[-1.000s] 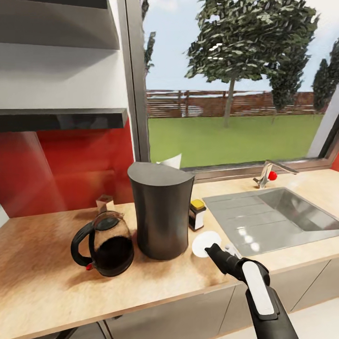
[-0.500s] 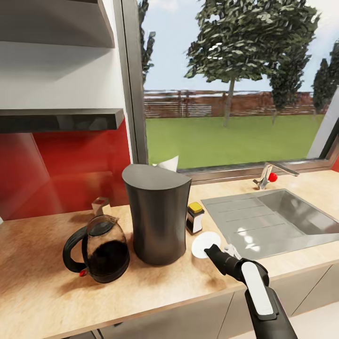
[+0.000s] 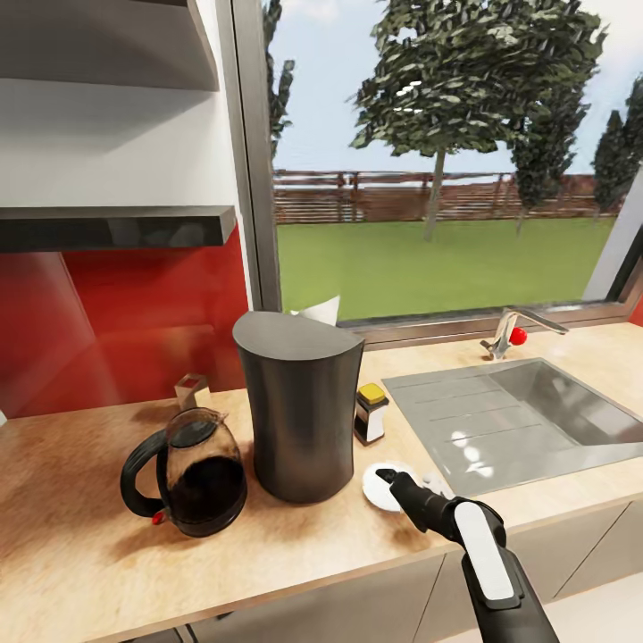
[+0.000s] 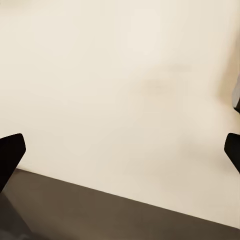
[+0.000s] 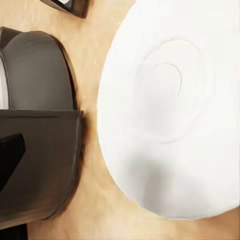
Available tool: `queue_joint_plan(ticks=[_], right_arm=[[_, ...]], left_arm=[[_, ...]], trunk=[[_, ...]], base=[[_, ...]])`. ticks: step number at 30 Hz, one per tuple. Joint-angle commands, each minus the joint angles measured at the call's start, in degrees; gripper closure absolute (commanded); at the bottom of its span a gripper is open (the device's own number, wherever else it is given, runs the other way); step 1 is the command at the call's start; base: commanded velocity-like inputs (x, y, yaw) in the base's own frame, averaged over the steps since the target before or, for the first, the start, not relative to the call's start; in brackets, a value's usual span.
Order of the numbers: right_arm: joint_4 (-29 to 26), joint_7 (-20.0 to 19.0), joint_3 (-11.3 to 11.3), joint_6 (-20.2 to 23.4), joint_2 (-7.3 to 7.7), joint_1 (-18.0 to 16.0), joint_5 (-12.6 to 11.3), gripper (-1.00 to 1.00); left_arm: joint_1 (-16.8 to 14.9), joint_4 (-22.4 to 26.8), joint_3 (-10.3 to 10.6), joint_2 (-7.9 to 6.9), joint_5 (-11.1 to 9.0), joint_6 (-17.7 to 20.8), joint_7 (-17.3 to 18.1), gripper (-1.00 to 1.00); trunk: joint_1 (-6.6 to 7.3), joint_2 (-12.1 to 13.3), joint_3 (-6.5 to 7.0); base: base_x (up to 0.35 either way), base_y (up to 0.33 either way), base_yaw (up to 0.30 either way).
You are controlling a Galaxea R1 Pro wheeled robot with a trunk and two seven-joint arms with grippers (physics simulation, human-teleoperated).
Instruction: Set up a coffee station on the kitchen countertop: keep the coffee maker on the countertop, move the bottle of coffee from the kitchen shelf to the counter next to the coffee maker, place a paper coffee filter on top of the coffee maker, put the saucer next to the coffee maker with the coffee cup on the saucer, and place the electric kettle next to the coffee maker.
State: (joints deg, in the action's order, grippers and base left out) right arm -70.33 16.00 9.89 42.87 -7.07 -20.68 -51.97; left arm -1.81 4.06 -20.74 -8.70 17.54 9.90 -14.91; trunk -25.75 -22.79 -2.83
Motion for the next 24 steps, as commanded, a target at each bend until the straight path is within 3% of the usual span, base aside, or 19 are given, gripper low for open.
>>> queue_joint_plan(ticks=[1, 9, 24], right_arm=[[-0.1, 0.5, 0.1, 0.2, -0.05, -0.1, -0.6, -1.0], [-0.1, 0.5, 0.1, 0.1, -0.05, -0.1, -0.8, -1.0], [-0.9, 0.5, -0.1, 0.1, -0.05, -0.1, -1.0, -1.0]], left_arm=[[0.0, 0.1, -0.4, 0.01, 0.6, 0.3, 0.0, -1.0], [0.0, 0.2, -0.4, 0.02, 0.6, 0.3, -0.1, -1.0], [0.0, 0.2, -0.5, 0.02, 0.6, 0.4, -2.0, -1.0]], trunk=[[-0.04, -0.1, -0.13], [-0.04, -0.1, -0.13], [-0.04, -0.1, -0.13]], base=[[0.0, 0.0, 0.0], [0.0, -0.037, 0.0], [-0.084, -0.264, 0.0]])
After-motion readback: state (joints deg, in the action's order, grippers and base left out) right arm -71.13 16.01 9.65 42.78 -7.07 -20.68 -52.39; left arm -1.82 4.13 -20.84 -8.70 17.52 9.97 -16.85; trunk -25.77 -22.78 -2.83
